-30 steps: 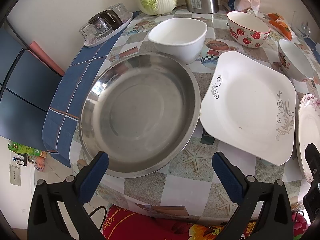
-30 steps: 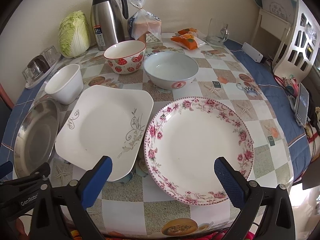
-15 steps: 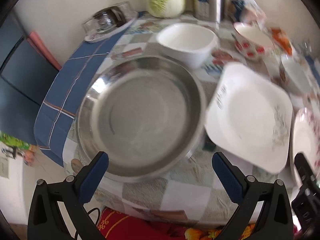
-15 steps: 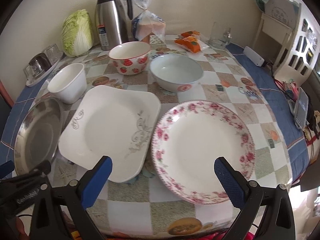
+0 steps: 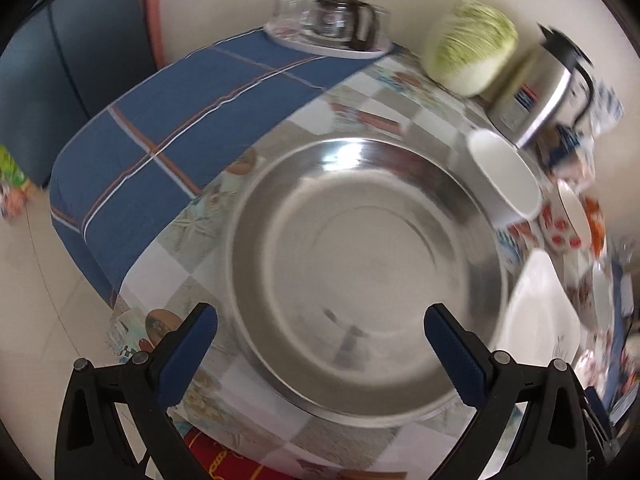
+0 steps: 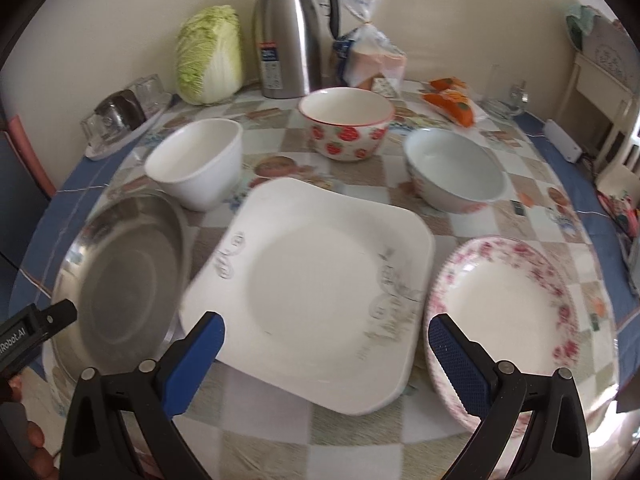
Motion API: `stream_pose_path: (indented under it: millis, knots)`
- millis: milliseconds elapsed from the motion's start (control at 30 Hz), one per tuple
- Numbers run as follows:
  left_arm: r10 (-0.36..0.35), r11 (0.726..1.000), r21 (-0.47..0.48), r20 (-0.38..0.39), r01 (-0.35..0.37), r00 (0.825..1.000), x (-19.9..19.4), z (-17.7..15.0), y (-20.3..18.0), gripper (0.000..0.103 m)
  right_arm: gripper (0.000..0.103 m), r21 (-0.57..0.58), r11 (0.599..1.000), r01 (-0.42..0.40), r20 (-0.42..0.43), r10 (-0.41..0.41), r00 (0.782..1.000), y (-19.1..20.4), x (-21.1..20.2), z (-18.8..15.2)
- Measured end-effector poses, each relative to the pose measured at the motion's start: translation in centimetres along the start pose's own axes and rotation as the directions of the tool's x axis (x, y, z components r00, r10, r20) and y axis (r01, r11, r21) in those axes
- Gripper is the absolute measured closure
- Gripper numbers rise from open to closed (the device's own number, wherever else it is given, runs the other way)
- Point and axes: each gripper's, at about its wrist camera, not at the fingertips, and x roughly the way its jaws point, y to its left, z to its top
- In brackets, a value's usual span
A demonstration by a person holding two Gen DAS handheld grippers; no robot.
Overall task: Organize plates and bowls
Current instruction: 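Move both grippers to the rim of the stainless steel basin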
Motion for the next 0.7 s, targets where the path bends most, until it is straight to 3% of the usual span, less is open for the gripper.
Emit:
stream_pose_path:
  millis: [133,433,567,700]
  knots:
    - [-0.022,0.999,-0.038,0.018,0.022,1.0,0.8,0.3,1.9,0.0,0.0,-0.011,0.999,-0.049,0.003,0.049,0.999,1.5,0.8,0.5]
    - [-0.018,0.996,-0.082,0.143,0.03,0.989,1.7,1.1,5.2,0.0,0.0,-0.094,0.99,-0.102,0.03,0.105,0.994,5.0,2.6,1.2]
    - [-0.01,0.998,-0.061,0.137,0.018,0.991,2.6,1.4,5.6,0.0,0.0,-0.134,0.985,-0.105,0.052,0.113,0.992,6.5,3.1,1.7]
    - [-0.053,0.997,-0.047,0.113,0.059,0.992,3.4,1.8,5.7,0.0,0.0,-0.132,0.983,-0.127,0.039,0.133,0.99,7.0,4.4,2.2]
